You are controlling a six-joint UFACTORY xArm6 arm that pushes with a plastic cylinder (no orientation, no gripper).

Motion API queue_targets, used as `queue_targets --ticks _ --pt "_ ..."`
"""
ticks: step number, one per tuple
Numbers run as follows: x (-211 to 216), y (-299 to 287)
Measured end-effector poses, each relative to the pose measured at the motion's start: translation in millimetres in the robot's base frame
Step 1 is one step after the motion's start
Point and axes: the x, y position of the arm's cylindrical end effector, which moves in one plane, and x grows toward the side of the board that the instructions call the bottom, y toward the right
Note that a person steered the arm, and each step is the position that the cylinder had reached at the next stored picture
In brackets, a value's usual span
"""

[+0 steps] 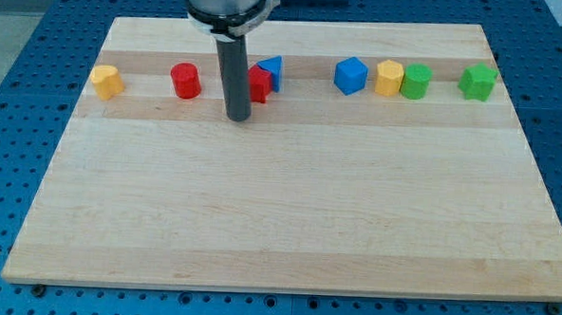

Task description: Place the red star towards the left side of the blue triangle

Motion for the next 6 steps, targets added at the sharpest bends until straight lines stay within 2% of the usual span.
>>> queue_targets --ticks 2,6 --pt "-2.3 -5.3" --pt "-96.6 -5.5"
